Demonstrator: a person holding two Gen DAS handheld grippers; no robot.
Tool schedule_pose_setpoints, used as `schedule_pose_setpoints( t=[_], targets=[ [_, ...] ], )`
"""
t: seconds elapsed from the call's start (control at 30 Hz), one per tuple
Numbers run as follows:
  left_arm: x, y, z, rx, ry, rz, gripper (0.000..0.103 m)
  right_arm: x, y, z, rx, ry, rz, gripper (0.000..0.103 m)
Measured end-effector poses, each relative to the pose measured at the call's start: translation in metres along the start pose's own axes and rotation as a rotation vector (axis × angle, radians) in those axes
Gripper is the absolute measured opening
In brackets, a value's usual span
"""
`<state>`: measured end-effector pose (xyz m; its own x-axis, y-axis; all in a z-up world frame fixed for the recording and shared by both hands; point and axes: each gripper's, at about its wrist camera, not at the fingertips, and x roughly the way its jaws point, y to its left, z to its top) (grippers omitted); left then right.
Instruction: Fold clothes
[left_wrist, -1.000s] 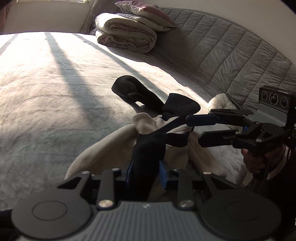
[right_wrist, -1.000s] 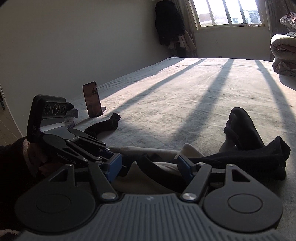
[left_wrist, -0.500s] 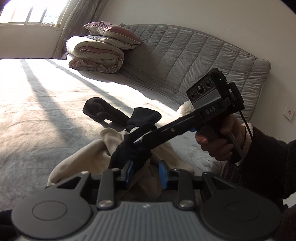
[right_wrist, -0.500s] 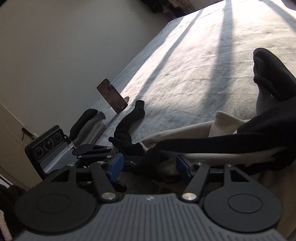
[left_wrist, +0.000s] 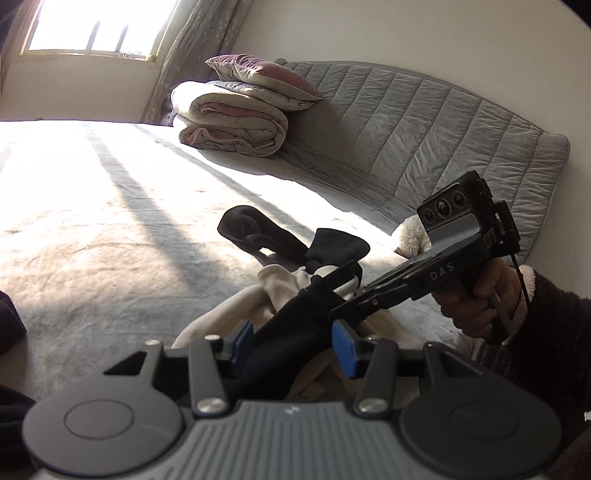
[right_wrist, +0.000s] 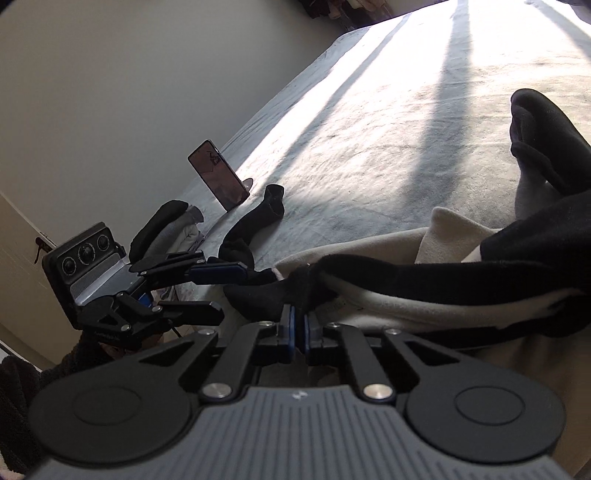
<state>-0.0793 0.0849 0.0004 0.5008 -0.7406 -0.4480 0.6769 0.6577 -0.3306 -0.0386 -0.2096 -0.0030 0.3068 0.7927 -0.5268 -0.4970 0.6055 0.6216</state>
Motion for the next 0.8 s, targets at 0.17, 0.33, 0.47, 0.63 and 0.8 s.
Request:
schedule_pose_setpoints(
  t=[0.17,0.33,0.47,0.63,0.8],
  targets=[
    [0.012,0.004,0.001,0.008,0.06,-0.035,0.051,-0.003,0.001,-0.016,-0.034,0.028,-0.013,0.006],
    [0.036,0.003,-0.001,0.003,0.13,-0.094,0.052,-0.001,0.003,-0.022,-0.053,0.047,-0.022,0.006],
    [0.051,0.002,-0.003,-0.019,0.152,-0.139,0.049,0.0,0.001,-0.021,-0.047,0.046,-0.024,0.006],
    [0.055,-0.01,-0.006,0.026,0.129,-0.124,0.007,-0.003,0.0,-0.02,-0.04,0.026,-0.026,0.007],
    [0.039,-0.019,-0.004,0.041,0.035,-0.064,0.003,-0.021,-0.001,-0.019,-0.053,-0.018,-0.041,0.016]
  ],
)
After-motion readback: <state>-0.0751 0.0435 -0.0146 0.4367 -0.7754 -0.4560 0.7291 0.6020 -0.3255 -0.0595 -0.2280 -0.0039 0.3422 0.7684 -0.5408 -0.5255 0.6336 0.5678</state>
